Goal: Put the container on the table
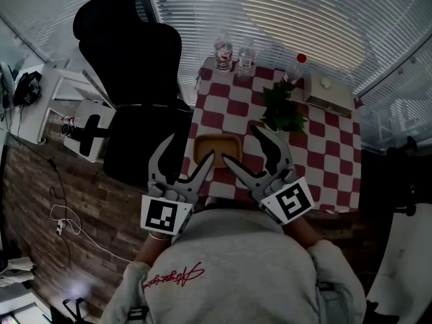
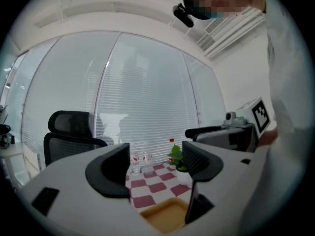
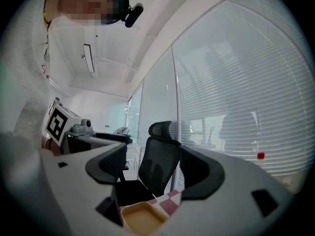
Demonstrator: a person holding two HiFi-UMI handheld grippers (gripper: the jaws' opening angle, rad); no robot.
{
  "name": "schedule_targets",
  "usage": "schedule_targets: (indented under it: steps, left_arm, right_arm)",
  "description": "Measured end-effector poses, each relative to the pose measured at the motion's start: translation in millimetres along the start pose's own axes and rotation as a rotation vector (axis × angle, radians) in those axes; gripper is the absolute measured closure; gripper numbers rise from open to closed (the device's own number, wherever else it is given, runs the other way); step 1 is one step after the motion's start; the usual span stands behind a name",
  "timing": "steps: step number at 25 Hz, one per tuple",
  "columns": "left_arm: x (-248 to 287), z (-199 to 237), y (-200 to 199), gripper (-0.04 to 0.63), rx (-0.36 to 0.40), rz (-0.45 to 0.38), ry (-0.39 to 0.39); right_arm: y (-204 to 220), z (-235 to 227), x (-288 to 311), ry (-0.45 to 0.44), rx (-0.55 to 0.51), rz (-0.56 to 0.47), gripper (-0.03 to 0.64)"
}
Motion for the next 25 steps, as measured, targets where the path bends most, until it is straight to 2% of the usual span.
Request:
schedule_targets:
  steps: [6,11,15,20,22,25]
  left_arm:
    - [-5.4,4.4,-5.3,0.255,-0.011,-0.016,0.010]
    - [-6.8,7.2,-1.9,0.256,-0.010,0.003,0.012]
    - [-7.8,6.8,-0.8,0.256,-0.018,-0.016,0.022]
    - [-10.6,6.5,0.4,0.259,-0.007,-0.021,0.009]
    - [-11.5,7.5,-0.3,0.277,-0.002,-0.036,0.004]
    - [-11.7,8.1,-2.6,0.358,-0.019,-0.038,-0.010]
  right_arm:
    - [-5.2,5.7,4.8,-0.008,0.013,-0.008,0.276]
    - [-5.3,8.1,5.9,-0.012,0.022,-0.007,0.282]
    - [-4.8,7.5,4.0,-0.002,0.036,-0.019,0.334]
    - [-7.7,8.1,1.9,0.003,0.032,-0.032,0.361]
    - [-7.7,8.2,1.7,0.006,0.031,-0.034,0.374]
    - [-6.9,7.5,2.1,0.008,0.030,-0.037,0.379]
Point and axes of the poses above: the fingertips, and each gripper's own axes: x forward along the fingers, z to its left, y out of its underside, the point moved 10 cm from there along -x, backward along the fingers, and after that the axes turned 1 degree about -x, right-handed, at the moved point
